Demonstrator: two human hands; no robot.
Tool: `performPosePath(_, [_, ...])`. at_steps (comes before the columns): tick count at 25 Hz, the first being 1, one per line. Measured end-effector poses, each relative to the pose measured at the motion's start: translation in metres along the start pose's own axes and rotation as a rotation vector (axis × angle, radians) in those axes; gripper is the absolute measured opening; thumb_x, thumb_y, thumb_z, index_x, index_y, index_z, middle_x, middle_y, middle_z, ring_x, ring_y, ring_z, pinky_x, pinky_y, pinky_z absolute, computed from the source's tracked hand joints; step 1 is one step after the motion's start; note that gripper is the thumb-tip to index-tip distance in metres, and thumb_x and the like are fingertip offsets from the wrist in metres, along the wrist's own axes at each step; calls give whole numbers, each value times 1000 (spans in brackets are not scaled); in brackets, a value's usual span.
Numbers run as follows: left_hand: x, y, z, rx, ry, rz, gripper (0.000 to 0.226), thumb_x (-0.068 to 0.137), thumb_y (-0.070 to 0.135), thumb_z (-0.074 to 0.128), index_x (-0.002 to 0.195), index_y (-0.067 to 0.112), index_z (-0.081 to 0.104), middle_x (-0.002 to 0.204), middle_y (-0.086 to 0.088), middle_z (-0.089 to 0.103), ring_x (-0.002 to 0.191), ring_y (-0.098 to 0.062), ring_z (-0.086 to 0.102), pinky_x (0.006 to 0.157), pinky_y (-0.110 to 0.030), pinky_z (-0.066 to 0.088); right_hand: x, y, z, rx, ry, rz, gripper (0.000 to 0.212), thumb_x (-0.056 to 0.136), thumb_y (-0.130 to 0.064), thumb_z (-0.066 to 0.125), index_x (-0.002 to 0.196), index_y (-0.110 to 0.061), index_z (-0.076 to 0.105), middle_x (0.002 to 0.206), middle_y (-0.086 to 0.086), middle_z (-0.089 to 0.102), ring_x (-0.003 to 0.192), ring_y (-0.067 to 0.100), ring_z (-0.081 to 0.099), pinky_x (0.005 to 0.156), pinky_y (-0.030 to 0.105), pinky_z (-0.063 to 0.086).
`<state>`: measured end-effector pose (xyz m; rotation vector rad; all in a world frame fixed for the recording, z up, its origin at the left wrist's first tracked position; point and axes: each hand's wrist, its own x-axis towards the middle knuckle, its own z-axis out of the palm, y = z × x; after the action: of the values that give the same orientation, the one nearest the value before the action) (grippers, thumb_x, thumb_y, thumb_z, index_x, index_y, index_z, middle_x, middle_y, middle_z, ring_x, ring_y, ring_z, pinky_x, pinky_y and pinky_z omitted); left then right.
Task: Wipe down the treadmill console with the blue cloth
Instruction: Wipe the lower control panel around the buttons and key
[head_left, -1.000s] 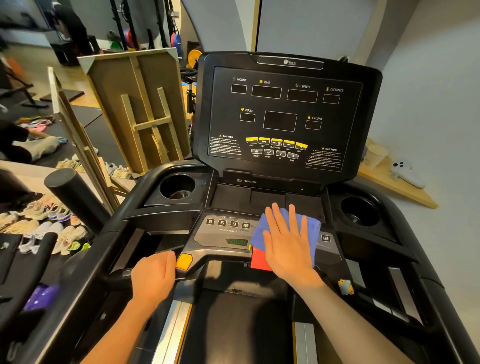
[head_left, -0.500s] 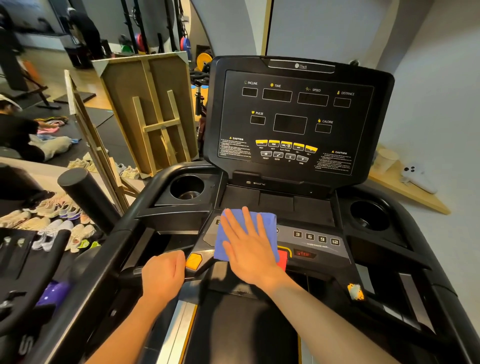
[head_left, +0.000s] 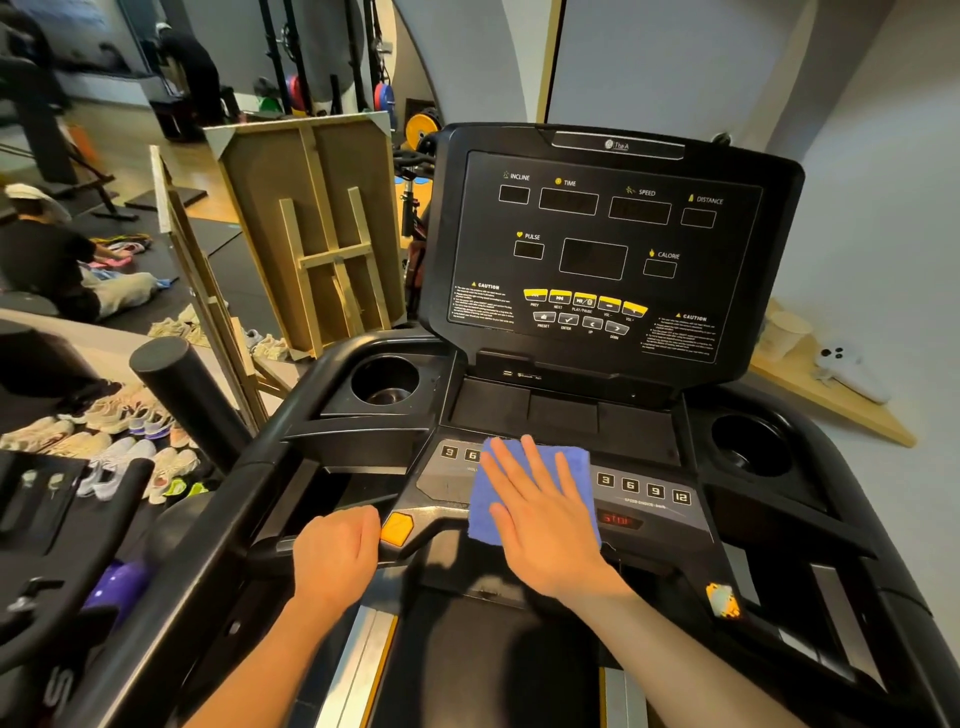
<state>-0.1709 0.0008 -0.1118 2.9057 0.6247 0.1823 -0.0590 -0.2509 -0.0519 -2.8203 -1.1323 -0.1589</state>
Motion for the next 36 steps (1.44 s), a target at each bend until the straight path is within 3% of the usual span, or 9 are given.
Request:
performPosePath(5, [-2,9,-14,43,-20,16,14,92,34,54,90,24,64,83,4,71,70,-13,63,75,-24,52,36,-16,2,1,-1,95,65,100,-49,9,161,-24,9,169,-2,2,154,31,-10,123,56,0])
performPosePath(7, [-2,9,-16,32,-8,7,15,93,34,52,88,24,64,81,4,70,69,-13,62,73,-24,52,51,-29,-1,25,-23,79,64,102,-47,16,161,-22,6,169,0,0,153,33,-14,122,57,-3])
performPosePath(12, [-4,10,-12,-76,137,65,21,84,17,63,63,16,63,54,-1,63,45,-16,56,51,-31,51,59,-77,1,48,-14,-100,61,103,-42,26,159,-20,19,169,1,7,152,36,-15,120,60,-7])
performPosePath(14, [-4,8,-10,-149,195,83,27,87,17,56,62,12,65,53,-4,64,44,-19,59,50,-35,54,51,-90,8,18,-9,-194,58,104,-41,27,158,-19,26,167,0,15,153,36,-11,120,59,-10])
performPosePath(16, [-4,8,-9,-205,266,109,22,85,11,62,64,9,66,54,-8,66,44,-23,62,50,-39,56,43,-95,16,-26,-16,-286,57,104,-42,27,157,-20,29,166,1,20,153,35,-9,120,60,-7])
performPosePath(21, [-4,8,-9,-301,380,170,47,91,33,34,65,12,68,54,-2,65,45,-18,60,48,-31,51,25,-87,18,-125,0,-403,57,98,-46,50,151,-28,41,164,-1,28,154,32,8,122,59,10])
performPosePath(24, [-4,6,-7,-227,348,163,43,88,29,32,61,16,63,52,1,62,44,-15,57,48,-27,47,17,-73,15,16,10,-397,60,102,-31,46,158,-27,25,168,0,15,155,24,-5,122,56,5])
performPosePath(28, [-4,6,-8,-119,266,116,39,86,33,32,61,20,59,50,3,59,41,-12,52,47,-26,47,7,-51,9,-67,-44,-365,63,103,-42,43,159,-31,16,168,-4,6,154,30,-5,122,57,4])
performPosePath(36, [-6,7,-14,-30,179,105,17,81,16,67,66,17,62,54,1,63,45,-5,40,47,-17,31,-24,1,1,-102,-72,-226,63,105,-44,31,159,-36,1,168,-9,-5,154,30,-8,122,57,-1])
